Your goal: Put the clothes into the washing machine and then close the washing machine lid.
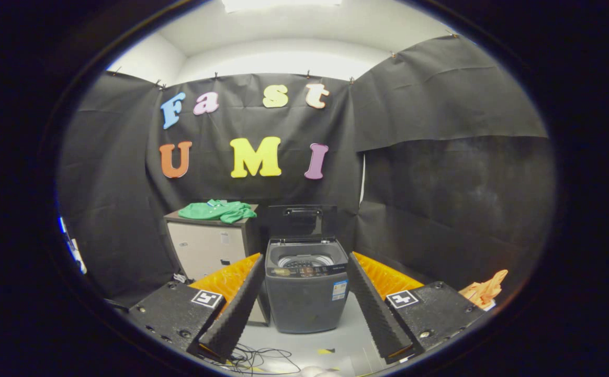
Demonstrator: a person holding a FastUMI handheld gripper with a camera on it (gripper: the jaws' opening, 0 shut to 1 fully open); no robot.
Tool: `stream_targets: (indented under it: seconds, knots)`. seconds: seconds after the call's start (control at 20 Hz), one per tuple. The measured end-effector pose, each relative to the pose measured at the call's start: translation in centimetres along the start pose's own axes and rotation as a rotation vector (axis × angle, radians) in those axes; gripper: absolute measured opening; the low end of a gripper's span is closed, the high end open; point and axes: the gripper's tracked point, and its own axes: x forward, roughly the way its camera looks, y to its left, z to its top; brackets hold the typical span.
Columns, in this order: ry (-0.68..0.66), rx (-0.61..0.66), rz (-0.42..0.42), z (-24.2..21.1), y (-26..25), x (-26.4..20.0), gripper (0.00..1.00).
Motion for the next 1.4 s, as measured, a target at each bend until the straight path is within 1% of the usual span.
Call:
stream_targets:
  seconds: [0.2, 0.3, 0.45, 0.6, 0.8, 0.9, 1.15, 1.4]
  knots:
    - [0.024, -0.003, -0.015, 0.7, 0.6, 2.1, 0.99]
    - [0.029, 0.004, -0.002, 1.5, 1.7, 3.8, 0.99]
    - [0.019, 0.011, -0.008, 3.4, 3.0, 7.3, 0.99]
    - [0.008, 0.018, 0.025, 6.0, 6.0, 11.8, 0.99]
    - [-0.010, 0.049, 0.089, 10.2, 11.0, 18.7, 0.99]
    - [0.006, 0.061, 0.110, 11.5, 13.2, 22.4, 0.98]
    - [0.019, 0.084, 0.195, 15.0, 20.5, 30.7, 0.99]
    - [0.075, 0.100, 0.277, 15.6, 28.1, 37.7, 0.99]
